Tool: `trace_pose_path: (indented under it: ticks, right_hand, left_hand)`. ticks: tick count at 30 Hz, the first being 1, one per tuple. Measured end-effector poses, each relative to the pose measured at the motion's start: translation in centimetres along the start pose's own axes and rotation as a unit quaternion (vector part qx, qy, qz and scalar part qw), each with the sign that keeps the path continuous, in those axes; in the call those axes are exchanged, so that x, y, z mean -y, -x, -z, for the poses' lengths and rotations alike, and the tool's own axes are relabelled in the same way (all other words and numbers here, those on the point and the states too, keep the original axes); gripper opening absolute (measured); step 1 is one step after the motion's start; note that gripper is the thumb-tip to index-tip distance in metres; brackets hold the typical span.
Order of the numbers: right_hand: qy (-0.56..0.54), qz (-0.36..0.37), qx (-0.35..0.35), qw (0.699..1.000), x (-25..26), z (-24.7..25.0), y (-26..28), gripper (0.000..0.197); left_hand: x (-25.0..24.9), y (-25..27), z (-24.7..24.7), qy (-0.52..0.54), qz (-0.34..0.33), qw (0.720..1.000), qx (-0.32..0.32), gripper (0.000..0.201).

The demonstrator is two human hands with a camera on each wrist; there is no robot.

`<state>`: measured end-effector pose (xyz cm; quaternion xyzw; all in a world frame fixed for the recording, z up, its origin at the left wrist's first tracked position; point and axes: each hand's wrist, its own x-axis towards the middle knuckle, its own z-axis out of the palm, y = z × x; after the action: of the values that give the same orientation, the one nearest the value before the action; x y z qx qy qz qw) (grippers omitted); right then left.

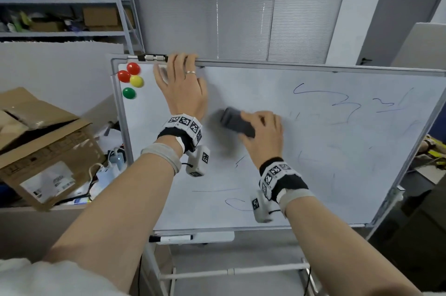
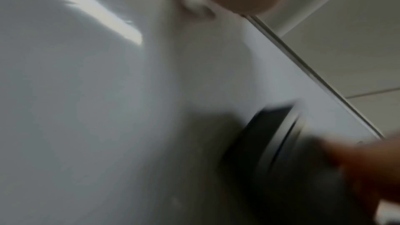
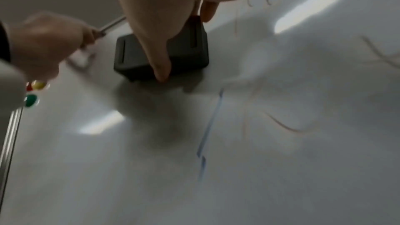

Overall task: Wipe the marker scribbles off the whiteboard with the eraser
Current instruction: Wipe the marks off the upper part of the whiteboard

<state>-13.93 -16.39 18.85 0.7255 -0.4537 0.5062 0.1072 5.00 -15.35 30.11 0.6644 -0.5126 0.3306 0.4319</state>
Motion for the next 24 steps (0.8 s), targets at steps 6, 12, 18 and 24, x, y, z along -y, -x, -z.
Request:
trace_pose_path:
  ticks: [6,12,18,24]
  right_hand:
    - [-0.012,-0.032,-0.035,0.999,-2.6,1.8,-1.1,0.054]
    - [-0.027,-0.027,-0.075,0.996,-4.3,3.2,-3.3,0.056]
    - [0.0,0.029,0.011,1.0,-4.2,1.6,-1.9,0.05]
    - [-0.023,0.009,-0.077,0.997,-4.1,3.1,-4.9,0.049]
  left_hand:
    - [-4.6,-0.5,-0.8,0.021,0.011,0.999,0.04,0.044]
    - [-6.9,0.0,-2.2,0.051,-0.03,0.998,0.019,0.048]
    - [-6.2,0.1,-1.8,0.05,-0.044,0.997,0.037,0.053]
    - [-6.5,0.6,-2.0,0.049,-0.037,0.998,0.027,0.052]
